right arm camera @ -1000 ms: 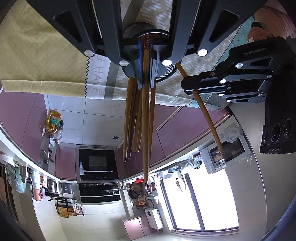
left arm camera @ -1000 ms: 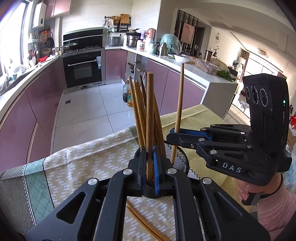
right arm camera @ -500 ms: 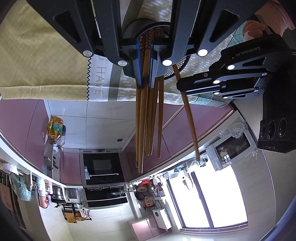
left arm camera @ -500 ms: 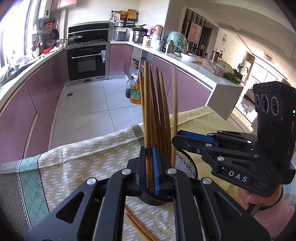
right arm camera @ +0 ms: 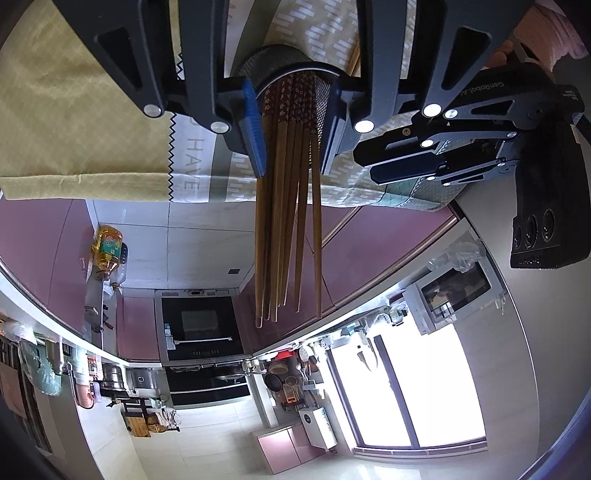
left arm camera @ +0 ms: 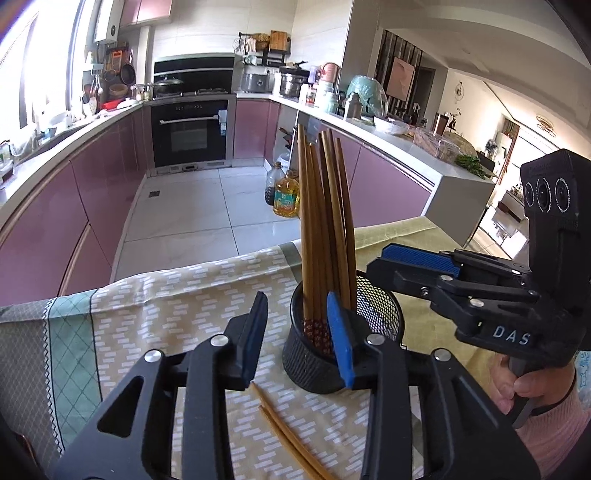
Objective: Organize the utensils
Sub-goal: 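Move the left gripper back to the remaining chopsticks while the right gripper returns there too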
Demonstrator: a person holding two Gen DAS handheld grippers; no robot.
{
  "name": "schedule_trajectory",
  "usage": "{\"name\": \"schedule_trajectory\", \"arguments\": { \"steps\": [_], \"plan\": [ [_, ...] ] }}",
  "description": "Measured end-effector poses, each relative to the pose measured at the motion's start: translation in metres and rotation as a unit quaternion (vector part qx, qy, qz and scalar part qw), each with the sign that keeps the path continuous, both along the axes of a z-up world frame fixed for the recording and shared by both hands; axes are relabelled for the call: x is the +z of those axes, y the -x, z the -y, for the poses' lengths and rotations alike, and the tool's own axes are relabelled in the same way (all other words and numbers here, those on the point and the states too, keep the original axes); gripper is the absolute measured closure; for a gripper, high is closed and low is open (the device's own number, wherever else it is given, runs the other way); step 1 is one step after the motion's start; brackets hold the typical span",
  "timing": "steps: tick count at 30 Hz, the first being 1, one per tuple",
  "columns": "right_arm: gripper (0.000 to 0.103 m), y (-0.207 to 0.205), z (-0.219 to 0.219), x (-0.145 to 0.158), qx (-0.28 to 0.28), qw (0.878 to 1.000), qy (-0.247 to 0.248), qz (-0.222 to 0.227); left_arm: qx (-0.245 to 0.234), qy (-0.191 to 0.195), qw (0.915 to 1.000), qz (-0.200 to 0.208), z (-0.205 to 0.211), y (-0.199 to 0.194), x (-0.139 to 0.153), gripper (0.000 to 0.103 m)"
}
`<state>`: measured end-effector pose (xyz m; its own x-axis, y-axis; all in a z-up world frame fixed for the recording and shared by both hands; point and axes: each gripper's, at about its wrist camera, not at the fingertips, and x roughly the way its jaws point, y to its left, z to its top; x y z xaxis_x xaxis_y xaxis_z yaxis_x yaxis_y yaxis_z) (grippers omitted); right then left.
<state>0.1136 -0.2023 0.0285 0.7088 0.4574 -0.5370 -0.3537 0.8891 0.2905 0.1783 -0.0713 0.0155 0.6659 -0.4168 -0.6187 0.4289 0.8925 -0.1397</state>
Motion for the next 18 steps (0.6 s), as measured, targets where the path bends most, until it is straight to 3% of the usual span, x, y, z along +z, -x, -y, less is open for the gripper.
{"name": "schedule_trajectory", "arguments": {
  "steps": [7, 9, 14, 18],
  "plan": [
    [0.059, 0.043, -0.001, 0.009, 0.035, 0.999, -0.001, 0.032, 0.025, 0.005, 0.9985, 0.048, -0.027, 0.040, 0.006, 0.043],
    [0.056, 0.054, -0.003, 0.007, 0.047, 0.998, 0.003, 0.032, 0.034, 0.001, 0.9980, 0.053, -0.033, 0.049, 0.004, 0.030],
    [0.050, 0.073, -0.018, -0.018, 0.072, 0.997, 0.020, -0.001, 0.061, -0.021, 0.9964, 0.056, -0.046, 0.070, -0.010, 0.010],
    [0.050, 0.079, -0.032, -0.048, 0.087, 0.995, 0.036, -0.040, 0.079, -0.038, 0.9950, 0.046, -0.055, 0.084, -0.027, 0.006]
  ]
}}
